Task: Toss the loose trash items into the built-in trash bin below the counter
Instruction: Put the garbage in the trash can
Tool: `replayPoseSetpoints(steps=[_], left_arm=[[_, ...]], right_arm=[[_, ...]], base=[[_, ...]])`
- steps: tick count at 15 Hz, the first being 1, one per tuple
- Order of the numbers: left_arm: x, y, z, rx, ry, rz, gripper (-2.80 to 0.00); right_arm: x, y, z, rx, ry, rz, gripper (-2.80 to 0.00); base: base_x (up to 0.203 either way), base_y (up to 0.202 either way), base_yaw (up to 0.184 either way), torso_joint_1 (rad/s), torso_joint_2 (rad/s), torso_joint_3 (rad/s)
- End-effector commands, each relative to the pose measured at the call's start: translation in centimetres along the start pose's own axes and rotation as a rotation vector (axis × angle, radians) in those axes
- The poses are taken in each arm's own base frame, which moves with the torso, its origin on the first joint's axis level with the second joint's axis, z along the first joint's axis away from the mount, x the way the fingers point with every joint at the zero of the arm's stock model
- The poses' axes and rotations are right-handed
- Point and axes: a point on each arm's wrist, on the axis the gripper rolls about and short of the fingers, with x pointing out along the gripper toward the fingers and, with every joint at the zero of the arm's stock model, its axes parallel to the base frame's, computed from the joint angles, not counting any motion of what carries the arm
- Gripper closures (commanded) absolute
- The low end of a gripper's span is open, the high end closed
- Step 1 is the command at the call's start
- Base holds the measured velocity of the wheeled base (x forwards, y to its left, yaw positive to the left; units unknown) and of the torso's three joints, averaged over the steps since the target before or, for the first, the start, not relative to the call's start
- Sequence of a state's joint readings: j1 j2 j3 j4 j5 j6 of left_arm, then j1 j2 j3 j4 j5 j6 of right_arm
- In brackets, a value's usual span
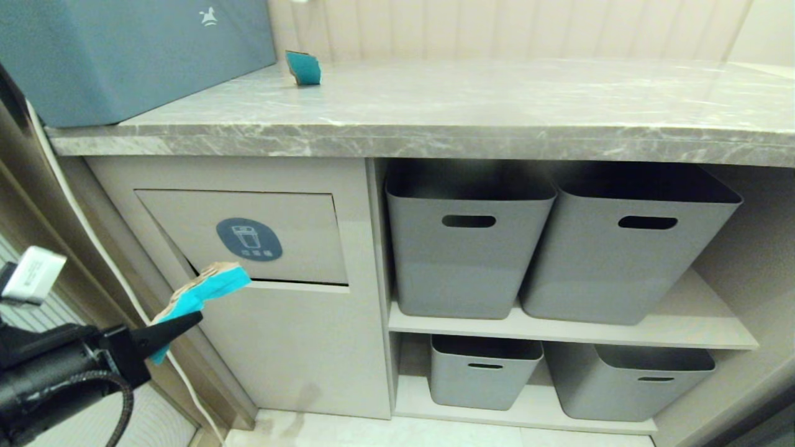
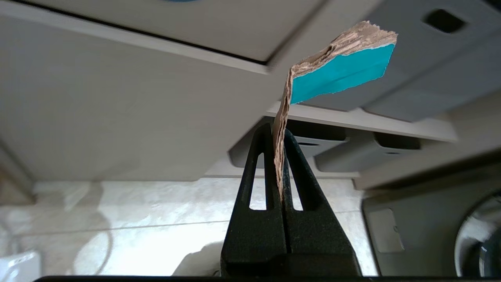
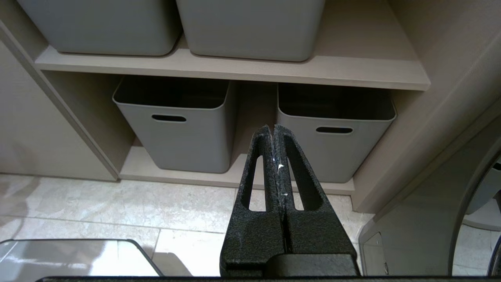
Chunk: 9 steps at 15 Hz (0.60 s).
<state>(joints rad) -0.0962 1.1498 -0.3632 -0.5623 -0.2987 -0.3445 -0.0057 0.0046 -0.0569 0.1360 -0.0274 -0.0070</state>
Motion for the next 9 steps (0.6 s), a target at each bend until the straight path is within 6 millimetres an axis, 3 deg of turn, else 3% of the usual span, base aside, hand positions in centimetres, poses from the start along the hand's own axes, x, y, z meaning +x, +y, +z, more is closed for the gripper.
replayPoseSetpoints(steps=[1, 5, 7, 9], left_arm=[[1.2, 1.3, -0.3, -0.027, 0.037, 0.059, 0.00], [4.5, 6.9, 0.2, 0.055, -0.024, 0.215, 0.00], [5.5, 8.5, 0.1, 0.134, -0.065, 0.165, 0.00], [6.7, 9.9, -1.3, 0.146, -0.030, 0.152, 0.00]], right_arm=[[0.0, 0.0, 0.0, -0.001, -0.002, -0.001, 0.00], [0.0, 0.0, 0.0, -0.001, -0.002, -0.001, 0.00], [0.0, 0.0, 0.0, -0.001, -0.002, -0.001, 0.00], [0.0, 0.0, 0.0, -0.001, -0.002, -0.002, 0.00]], base=[[0.000, 0.000, 0.000, 0.000, 0.00, 0.000], [0.000, 0.000, 0.000, 0.000, 0.00, 0.000], [0.000, 0.000, 0.000, 0.000, 0.00, 0.000], [0.000, 0.000, 0.000, 0.000, 0.00, 0.000]])
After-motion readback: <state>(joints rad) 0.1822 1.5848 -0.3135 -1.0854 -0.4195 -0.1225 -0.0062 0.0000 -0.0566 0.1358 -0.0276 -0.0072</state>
